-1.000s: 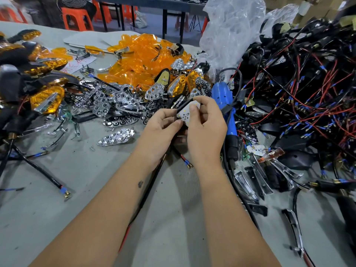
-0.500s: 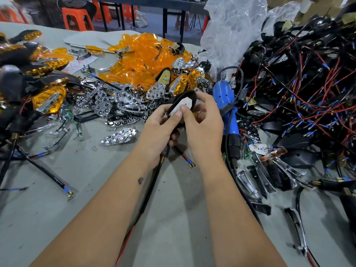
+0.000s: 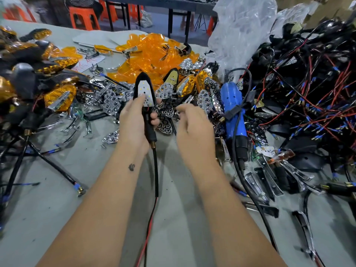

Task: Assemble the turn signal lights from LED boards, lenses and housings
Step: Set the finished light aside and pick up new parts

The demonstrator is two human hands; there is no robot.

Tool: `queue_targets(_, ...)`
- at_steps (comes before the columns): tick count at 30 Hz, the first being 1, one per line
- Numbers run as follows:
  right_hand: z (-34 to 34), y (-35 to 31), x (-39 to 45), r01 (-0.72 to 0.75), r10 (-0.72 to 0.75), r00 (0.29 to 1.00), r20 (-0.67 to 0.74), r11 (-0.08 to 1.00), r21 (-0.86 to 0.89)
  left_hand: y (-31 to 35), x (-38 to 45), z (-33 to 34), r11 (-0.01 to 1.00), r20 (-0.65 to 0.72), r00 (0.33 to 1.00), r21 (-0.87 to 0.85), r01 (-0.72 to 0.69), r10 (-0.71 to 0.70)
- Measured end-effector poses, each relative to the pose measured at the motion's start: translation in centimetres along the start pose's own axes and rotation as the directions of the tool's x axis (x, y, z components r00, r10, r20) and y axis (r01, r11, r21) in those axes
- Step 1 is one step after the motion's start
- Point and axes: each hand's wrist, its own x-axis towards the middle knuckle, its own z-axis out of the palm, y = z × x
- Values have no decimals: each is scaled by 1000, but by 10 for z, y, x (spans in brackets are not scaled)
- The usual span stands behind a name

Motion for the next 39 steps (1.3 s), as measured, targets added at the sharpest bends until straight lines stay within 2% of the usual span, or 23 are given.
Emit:
queue_targets(2,10,-2,-4,-38,56,982,181,994,-100,-1,-1,0,1000,-9,1000,11,-12,12)
queue_targets(5,17,1,-4,25,69,949,308,956,-291,-3,-3,0,999,-12,1000,45,-19,19)
queue_targets(12,15,7,0,-9,74,959,272,972,-233,-4,-5,0,998,-23,999,55,-22,23)
queue_targets(15,13,7,1,5,43,977,207,974,-226,-5,-7,0,998,-37,999,68,0,2)
queue_targets(17,8,6,1,-55,72,991,112,987,-150,-5,-7,0,997,-31,1000,75,2,0)
queue_targets(20,1,4,1,-217,220,976,-7,969,119,-4,-9,1,997,-39,999,77,9,-6)
queue_targets(22,-3,4,2,-310,340,940,-25,883,353,-5,-9,3,994,-59,998,105,11,-5)
queue_targets(24,-7,4,6,-338,404,914,-27,798,499,-8,-11,5,993,-48,999,121,12,-6)
queue_targets(28,-8,7,11,-350,466,884,-31,705,616,-12,-12,10,990,-17,998,127,58,-56)
queue_targets(33,-16,6,14,-276,490,871,-47,565,778,-16,-19,17,974,47,974,44,220,-222)
queue_targets(36,-21,8,16,-256,479,876,-48,548,797,-15,-23,21,962,100,958,85,261,-269)
queue_targets(39,-25,10,18,-243,467,883,-53,552,797,-14,-28,25,945,83,947,129,299,-311)
